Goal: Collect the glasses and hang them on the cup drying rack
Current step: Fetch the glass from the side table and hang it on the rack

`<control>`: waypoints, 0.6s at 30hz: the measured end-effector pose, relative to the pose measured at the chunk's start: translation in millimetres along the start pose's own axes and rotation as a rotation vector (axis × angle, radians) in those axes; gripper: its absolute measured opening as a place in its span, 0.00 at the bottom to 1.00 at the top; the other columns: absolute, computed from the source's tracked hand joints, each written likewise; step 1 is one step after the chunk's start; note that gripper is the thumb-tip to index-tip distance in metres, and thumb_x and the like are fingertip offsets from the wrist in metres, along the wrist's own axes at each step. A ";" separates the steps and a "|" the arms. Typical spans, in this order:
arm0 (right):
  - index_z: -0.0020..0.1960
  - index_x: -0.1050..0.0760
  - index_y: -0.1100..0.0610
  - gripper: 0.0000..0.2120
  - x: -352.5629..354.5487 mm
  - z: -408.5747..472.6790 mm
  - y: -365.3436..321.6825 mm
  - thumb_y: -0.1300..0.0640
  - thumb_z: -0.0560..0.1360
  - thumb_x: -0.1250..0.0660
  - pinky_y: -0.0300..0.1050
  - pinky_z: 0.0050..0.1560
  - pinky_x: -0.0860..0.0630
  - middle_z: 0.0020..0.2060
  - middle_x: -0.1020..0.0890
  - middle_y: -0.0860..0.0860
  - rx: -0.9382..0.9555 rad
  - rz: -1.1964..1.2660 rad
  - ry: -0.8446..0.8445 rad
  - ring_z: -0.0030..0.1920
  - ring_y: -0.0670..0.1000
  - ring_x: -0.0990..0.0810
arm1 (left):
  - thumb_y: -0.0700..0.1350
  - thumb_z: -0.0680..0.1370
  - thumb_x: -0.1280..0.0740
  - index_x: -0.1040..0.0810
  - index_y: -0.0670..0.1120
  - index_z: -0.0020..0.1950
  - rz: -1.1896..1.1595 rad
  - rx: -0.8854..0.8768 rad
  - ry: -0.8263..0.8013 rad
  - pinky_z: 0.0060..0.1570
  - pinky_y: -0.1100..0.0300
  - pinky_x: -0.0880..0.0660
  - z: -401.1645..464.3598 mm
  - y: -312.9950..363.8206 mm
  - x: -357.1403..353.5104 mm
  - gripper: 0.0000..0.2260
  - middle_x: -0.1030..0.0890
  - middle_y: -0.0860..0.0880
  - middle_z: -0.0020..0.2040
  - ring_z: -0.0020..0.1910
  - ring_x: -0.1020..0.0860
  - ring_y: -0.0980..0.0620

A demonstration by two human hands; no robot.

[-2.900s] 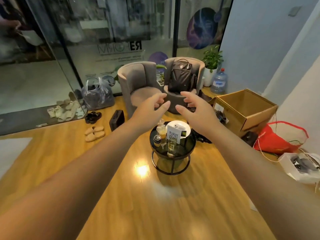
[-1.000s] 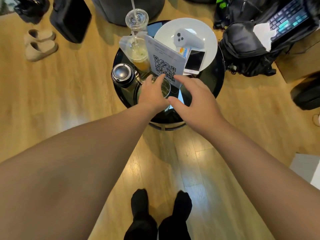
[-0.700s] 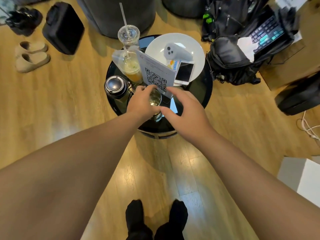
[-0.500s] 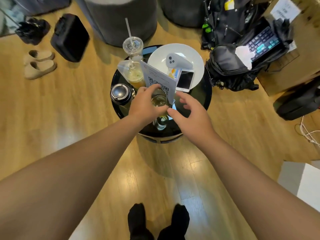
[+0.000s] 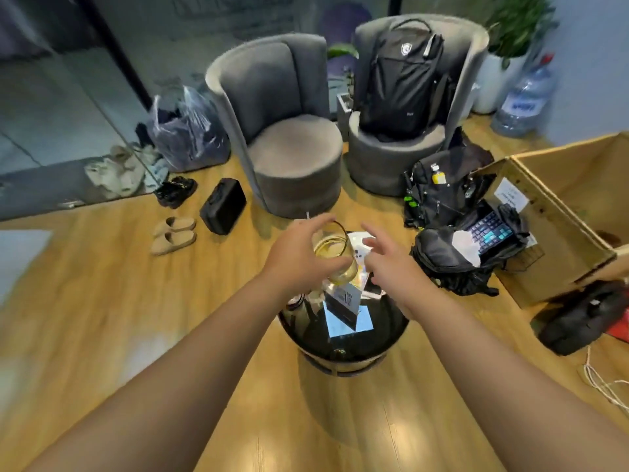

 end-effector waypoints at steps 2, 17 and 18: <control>0.80 0.40 0.36 0.40 2.8 -17.7 -48.7 0.56 0.72 0.31 0.59 0.69 0.26 0.74 0.30 0.46 0.078 -0.099 -0.104 0.76 0.52 0.34 | 0.62 0.67 0.22 0.28 0.58 0.75 0.054 -0.027 0.011 0.58 0.53 0.23 -4.3 39.0 56.0 0.37 0.23 0.52 0.67 0.62 0.23 0.52; 0.68 0.31 0.34 0.39 -120.0 -180.9 -357.5 0.47 0.64 0.15 0.35 0.49 0.19 0.59 0.18 0.36 0.808 0.045 -0.277 0.57 0.38 0.18 | 0.65 0.70 0.26 0.30 0.58 0.76 0.241 0.025 0.227 0.60 0.56 0.25 -153.3 191.6 394.9 0.36 0.24 0.57 0.68 0.64 0.25 0.55; 0.70 0.32 0.36 0.40 -136.9 -192.1 -368.6 0.46 0.64 0.15 0.37 0.50 0.18 0.59 0.18 0.37 0.827 0.044 -0.306 0.58 0.39 0.18 | 0.67 0.70 0.27 0.31 0.58 0.77 0.226 0.043 0.254 0.62 0.58 0.26 -173.4 188.2 412.9 0.37 0.25 0.58 0.70 0.66 0.27 0.56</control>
Point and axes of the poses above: each hand's wrist, its own z-axis towards the middle knuckle, its own x-axis out of the back of the hand, y = z × x, the point moved 3 cm from there along z, towards the middle knuckle
